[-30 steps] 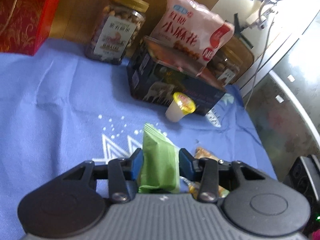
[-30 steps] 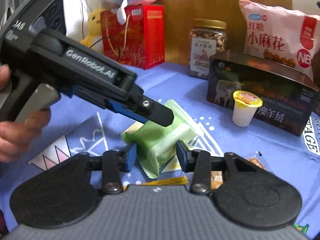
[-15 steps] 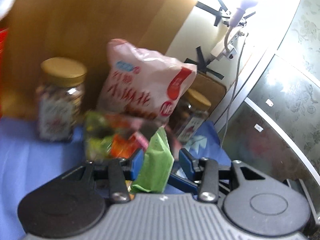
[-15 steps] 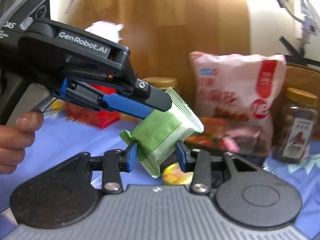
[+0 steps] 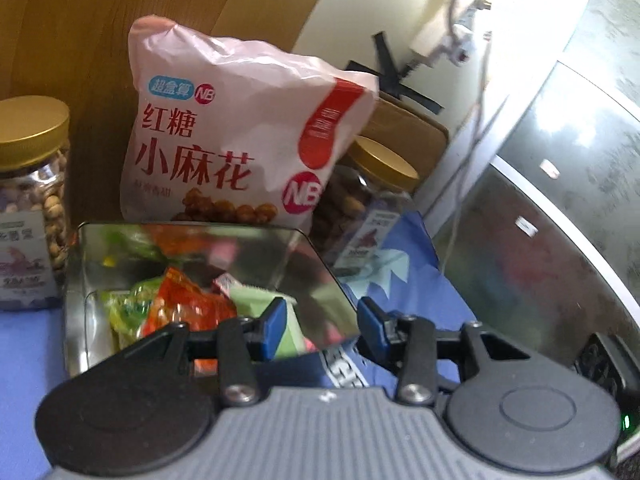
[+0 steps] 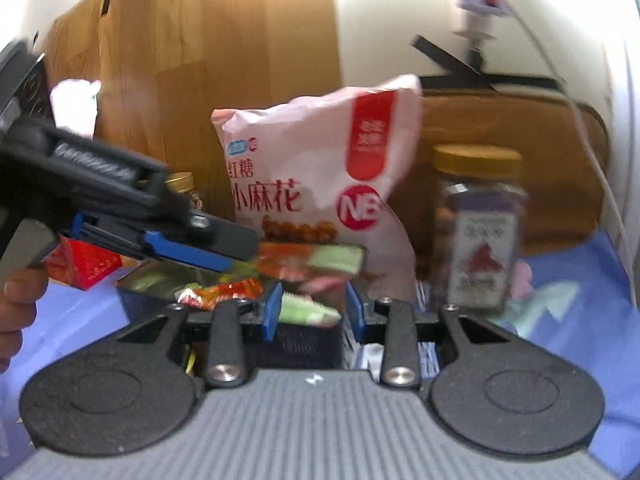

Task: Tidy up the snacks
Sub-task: 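Grasp the green biscuit packet with the left tool while the right tool closes on it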

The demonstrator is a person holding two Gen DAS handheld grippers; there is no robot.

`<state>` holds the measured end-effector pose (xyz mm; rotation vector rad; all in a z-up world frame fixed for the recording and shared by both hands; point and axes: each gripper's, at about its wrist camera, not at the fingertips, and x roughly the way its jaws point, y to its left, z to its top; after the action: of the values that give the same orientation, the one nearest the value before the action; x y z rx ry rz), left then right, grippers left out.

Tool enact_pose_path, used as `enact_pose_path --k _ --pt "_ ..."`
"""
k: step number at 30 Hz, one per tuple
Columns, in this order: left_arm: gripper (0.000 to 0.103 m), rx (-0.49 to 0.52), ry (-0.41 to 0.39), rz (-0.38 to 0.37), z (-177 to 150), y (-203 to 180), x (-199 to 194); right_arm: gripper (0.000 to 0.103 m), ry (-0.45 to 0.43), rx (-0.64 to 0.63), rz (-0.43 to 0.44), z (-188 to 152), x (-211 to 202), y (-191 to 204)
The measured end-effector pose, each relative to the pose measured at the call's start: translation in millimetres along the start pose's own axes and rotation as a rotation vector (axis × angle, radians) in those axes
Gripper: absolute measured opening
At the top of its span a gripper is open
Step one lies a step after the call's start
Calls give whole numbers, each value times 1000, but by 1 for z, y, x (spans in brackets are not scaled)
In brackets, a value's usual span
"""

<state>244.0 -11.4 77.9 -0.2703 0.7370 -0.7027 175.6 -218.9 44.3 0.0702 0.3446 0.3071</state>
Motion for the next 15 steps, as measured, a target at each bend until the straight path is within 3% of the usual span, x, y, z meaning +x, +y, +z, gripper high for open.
enact_pose_path --k 8,12,15 --pt "42 20 72 -15 -66 -11 -53 39 159 305 153 -56 -62 -19" --pt "42 -59 125 -7 -109 6 -68 40 224 489 198 -87 -88 -29" --pt "50 -153 141 -16 -133 25 -79 40 227 595 221 -100 -107 -37"
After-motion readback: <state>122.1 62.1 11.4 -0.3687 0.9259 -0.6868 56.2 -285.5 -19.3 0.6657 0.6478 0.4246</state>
